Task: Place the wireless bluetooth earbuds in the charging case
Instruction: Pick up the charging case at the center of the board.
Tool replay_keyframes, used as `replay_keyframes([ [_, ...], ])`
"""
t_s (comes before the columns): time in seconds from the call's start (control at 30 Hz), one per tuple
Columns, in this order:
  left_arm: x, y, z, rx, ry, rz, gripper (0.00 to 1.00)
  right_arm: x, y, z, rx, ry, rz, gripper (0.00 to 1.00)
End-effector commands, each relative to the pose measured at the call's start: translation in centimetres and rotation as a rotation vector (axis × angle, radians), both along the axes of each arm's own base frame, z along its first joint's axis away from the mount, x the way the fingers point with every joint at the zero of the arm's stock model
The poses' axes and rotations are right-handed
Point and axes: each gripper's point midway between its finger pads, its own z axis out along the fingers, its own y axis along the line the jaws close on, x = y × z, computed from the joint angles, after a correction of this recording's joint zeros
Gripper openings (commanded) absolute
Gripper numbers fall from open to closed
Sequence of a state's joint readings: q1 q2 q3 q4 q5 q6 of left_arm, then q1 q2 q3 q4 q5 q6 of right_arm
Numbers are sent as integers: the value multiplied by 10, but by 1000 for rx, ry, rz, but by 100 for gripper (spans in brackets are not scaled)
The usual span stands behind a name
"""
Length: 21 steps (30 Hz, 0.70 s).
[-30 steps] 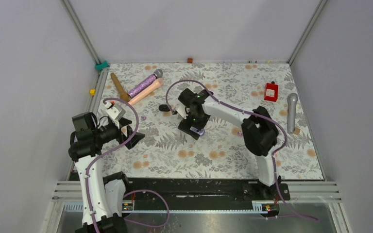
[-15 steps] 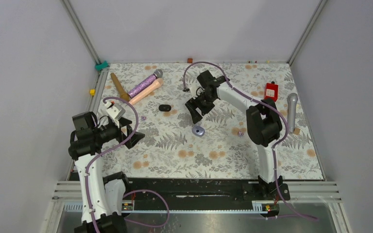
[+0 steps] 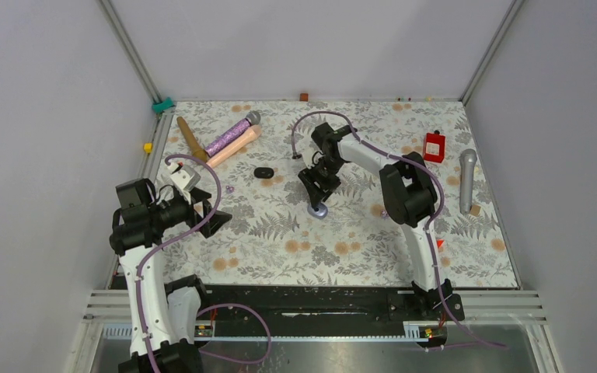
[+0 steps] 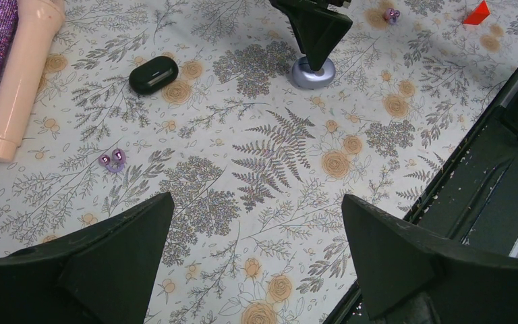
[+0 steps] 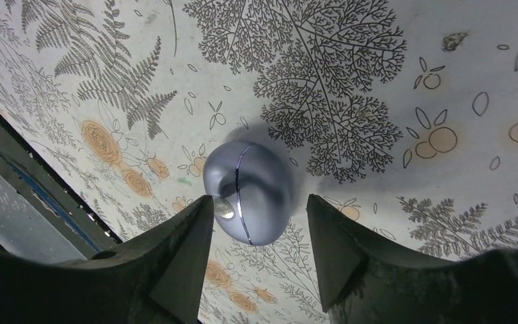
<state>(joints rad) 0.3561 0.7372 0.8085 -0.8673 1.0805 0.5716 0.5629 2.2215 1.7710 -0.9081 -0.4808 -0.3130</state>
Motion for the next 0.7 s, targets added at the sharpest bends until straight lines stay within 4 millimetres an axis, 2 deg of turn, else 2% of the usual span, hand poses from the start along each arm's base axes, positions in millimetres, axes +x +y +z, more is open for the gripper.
replay_keyframes([
  [0.0, 4, 1, 12, 6, -51, -9, 99, -9, 0, 2, -15, 68, -2, 59],
  [0.1, 4, 1, 12, 6, -52, -10, 99, -11, -4, -2, -30, 75, -5, 51],
  [0.67, 3, -1, 12, 5, -59, -17, 99, -23, -7, -9, -51, 114, 10, 51],
])
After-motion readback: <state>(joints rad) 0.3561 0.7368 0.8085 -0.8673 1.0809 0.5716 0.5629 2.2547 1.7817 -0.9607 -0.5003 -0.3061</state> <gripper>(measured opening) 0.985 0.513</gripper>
